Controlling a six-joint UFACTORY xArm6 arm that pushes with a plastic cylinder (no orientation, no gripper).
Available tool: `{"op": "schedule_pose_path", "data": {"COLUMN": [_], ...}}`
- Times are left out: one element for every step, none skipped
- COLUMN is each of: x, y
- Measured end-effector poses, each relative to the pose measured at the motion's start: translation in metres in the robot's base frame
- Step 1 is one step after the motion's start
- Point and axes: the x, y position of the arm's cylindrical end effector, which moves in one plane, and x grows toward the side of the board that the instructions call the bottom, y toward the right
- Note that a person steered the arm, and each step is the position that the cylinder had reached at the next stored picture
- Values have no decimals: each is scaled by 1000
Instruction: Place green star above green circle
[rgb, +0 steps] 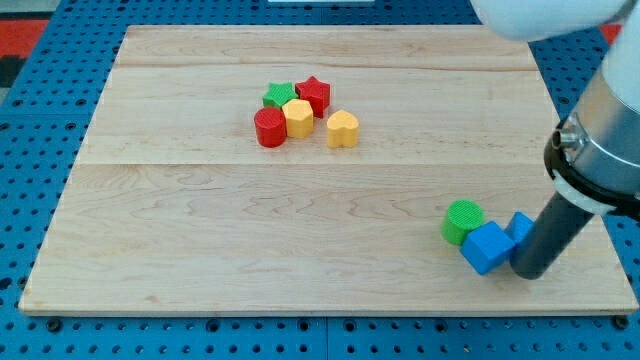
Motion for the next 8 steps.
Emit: {"op": "schedule_pose_path", "data": {"x": [0,-5,-7,-14,-76,-130,-171,-209], "y": [24,15,43,110,111,75,28,-15]}}
